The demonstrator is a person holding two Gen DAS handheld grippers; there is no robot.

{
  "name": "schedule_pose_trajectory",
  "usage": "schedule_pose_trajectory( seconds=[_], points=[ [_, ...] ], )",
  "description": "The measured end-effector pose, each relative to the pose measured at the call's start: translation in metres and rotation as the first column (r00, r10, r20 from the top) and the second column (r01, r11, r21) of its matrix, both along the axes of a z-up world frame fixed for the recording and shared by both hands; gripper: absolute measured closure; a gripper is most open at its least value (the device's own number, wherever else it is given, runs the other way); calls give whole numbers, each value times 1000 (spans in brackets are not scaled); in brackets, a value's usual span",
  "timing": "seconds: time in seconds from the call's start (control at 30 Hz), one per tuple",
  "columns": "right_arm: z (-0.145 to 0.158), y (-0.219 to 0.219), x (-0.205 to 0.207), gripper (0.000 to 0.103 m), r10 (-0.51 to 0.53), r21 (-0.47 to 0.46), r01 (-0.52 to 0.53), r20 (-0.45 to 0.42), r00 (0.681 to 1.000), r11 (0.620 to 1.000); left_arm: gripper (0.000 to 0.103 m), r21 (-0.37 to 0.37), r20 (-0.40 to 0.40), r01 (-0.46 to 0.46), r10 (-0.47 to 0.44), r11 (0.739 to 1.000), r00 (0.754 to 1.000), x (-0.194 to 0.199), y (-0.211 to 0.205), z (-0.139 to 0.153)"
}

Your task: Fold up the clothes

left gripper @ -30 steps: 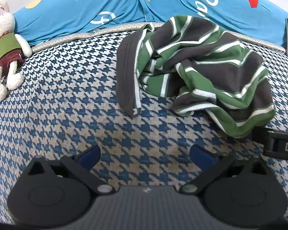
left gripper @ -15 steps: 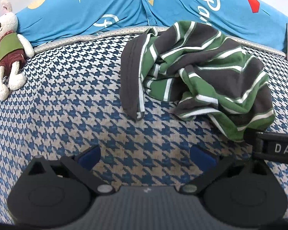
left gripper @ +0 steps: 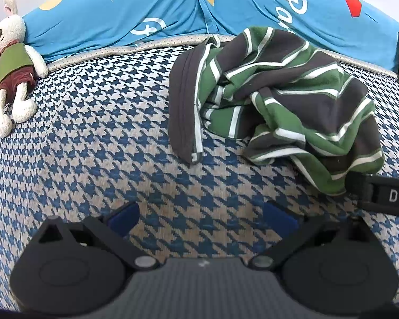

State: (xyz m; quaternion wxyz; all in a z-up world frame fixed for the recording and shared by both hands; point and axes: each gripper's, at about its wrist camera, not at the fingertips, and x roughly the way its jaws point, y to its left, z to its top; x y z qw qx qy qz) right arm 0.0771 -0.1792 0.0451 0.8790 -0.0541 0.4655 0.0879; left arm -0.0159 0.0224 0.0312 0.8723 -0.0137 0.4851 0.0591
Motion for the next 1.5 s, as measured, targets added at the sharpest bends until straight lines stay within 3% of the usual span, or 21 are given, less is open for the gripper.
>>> schedule_pose_trajectory(
  seconds=[0.6, 1.17, 1.5],
  points=[
    [1, -5, -3, 0, -7, 5, 7, -1, 1000, 1000, 0, -20, 5, 14, -14, 1000, 1000, -5, -1, 1],
    [10, -19, -5, 0, 1, 70, -2, 18, 1000, 998, 0, -25, 54, 6, -4, 1000, 999, 9, 6, -1],
    [19, -23, 3, 2, 54, 77, -59, 60, 997, 995, 0, -99, 79, -40, 48, 994, 996, 19, 29, 6]
  ],
)
